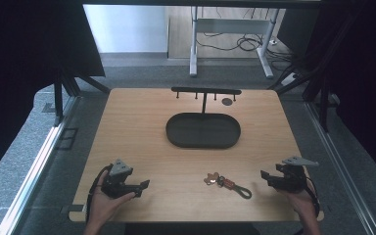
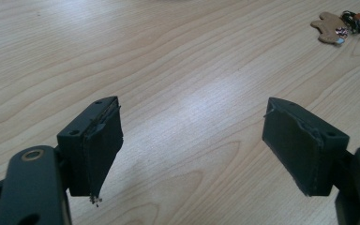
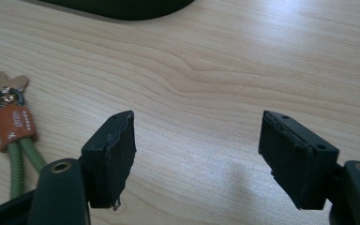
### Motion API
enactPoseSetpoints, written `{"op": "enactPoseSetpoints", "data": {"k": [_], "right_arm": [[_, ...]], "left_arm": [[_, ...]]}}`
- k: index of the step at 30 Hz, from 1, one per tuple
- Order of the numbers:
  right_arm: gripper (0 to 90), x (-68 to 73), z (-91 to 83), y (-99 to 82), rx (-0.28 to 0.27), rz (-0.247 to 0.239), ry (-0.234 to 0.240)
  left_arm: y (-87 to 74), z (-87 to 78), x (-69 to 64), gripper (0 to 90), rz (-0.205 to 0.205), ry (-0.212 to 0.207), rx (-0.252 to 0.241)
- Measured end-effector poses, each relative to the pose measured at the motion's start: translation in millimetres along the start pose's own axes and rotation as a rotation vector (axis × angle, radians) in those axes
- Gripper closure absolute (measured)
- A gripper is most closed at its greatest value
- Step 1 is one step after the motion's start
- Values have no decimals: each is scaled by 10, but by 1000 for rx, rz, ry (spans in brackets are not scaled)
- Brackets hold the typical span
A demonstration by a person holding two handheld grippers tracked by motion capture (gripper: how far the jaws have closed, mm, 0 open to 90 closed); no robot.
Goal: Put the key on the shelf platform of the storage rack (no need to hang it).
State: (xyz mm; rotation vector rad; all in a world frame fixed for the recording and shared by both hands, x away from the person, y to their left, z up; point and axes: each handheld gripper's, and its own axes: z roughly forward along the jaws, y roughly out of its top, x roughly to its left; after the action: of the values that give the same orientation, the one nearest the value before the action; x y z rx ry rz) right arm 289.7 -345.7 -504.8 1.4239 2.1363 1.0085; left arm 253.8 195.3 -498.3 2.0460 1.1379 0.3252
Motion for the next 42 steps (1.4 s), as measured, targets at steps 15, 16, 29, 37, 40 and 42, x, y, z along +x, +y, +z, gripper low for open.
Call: {"op": "enactPoseSetpoints", "data": {"k": [15, 16, 29, 37, 40, 42], "right_arm": [[373, -28, -105, 101, 21, -20, 58], [373, -28, -105, 101, 21, -20, 58], [428, 263, -273, 608, 197, -213, 132], [469, 486, -260, 793, 303, -303, 193], [483, 594, -203, 829, 338, -333, 214], [490, 682, -149, 845, 365, -357, 226]], "left_arm": [[-20, -45, 18, 206, 0, -9, 17], [-19, -53, 19, 206, -1, -9, 16], [-64, 9, 21, 210, 2, -31, 28], [-26, -35, -10, 211, 9, -37, 10], [-21, -65, -20, 212, 14, -40, 5], [-19, -86, -20, 212, 11, -42, -4]]}}
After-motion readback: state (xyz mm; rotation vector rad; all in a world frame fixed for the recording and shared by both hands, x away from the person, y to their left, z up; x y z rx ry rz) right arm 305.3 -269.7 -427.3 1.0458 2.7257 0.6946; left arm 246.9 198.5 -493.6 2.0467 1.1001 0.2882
